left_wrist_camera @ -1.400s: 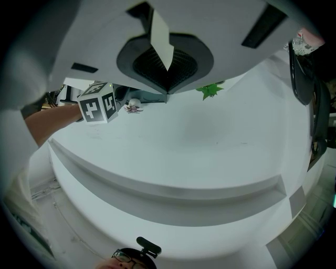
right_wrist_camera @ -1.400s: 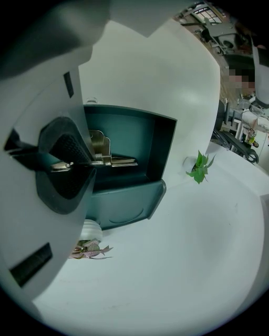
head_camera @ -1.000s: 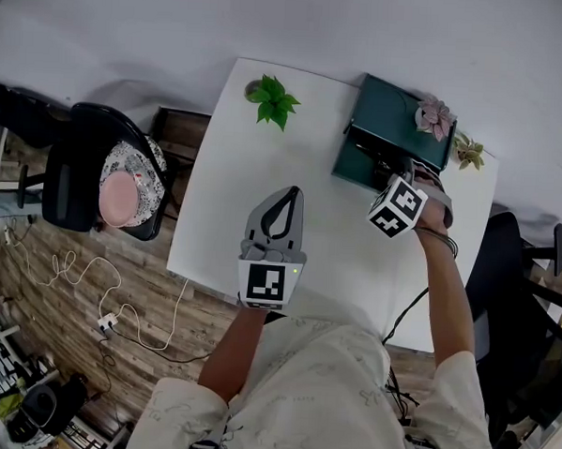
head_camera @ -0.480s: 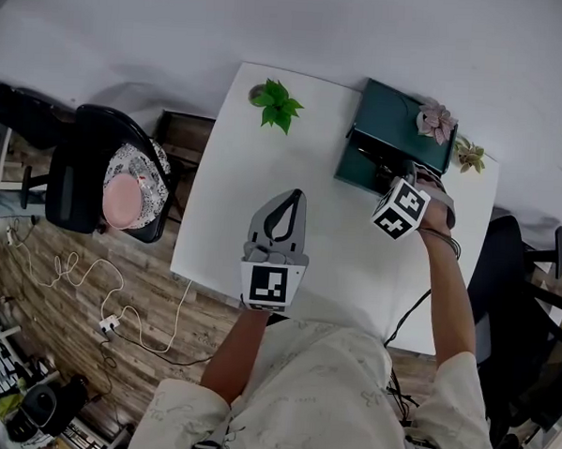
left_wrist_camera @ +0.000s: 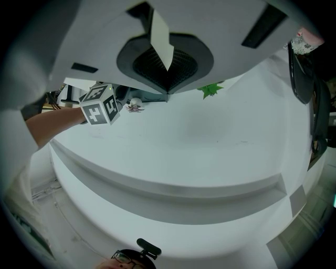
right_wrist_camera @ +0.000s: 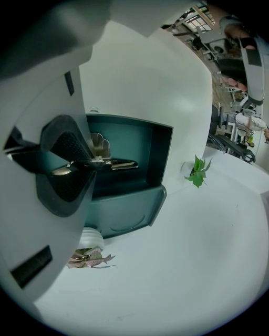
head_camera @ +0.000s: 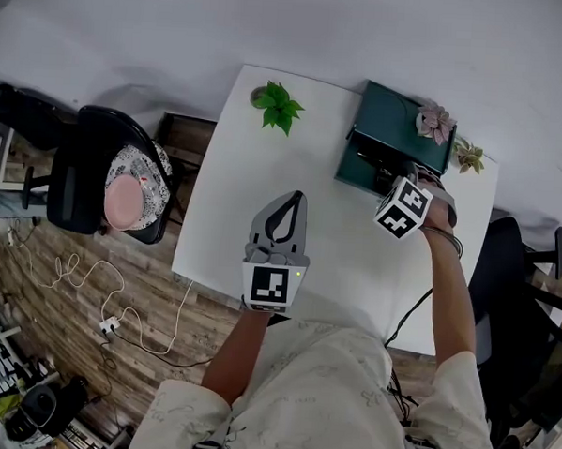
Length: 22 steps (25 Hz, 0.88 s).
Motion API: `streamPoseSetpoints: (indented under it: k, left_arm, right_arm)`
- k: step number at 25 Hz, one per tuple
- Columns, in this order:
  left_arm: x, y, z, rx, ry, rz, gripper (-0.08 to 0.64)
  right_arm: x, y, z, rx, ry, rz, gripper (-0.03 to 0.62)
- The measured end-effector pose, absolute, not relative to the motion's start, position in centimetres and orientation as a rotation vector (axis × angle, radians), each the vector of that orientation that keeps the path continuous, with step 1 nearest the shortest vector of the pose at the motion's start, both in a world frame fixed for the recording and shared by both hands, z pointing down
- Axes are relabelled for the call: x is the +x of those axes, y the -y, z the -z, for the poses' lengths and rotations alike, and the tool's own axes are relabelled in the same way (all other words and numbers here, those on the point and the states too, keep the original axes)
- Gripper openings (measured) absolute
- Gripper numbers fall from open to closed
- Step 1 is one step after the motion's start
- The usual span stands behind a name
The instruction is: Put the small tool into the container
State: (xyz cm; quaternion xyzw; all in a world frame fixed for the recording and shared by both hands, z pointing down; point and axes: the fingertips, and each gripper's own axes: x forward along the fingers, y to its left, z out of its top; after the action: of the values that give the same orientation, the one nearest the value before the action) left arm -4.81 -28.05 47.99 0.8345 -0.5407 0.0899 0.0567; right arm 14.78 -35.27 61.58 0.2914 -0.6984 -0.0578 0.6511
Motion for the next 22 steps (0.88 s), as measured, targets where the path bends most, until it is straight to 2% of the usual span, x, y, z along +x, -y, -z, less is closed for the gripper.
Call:
streamPoseSetpoints:
  k: [6, 13, 22]
  left_arm:
    - [-4.9, 27.7, -48.0, 2.518, 1.637, -0.275, 0.005]
    - [-4.9, 27.7, -48.0, 2.522, 1.64, -0.274, 0.005]
    - [-4.9, 27.8, -47.8, 2.522, 1.629, -0.279, 0.005]
  right_arm:
    - [14.8, 35.1, -61.3, 0.655, 1.585, 0.143, 0.051]
    - [15.1, 35.6, -60.7, 0.681, 1.574, 0.185, 0.131]
    - [15.3, 35.4, -60.5, 0.709, 1.554, 0.232, 0.154]
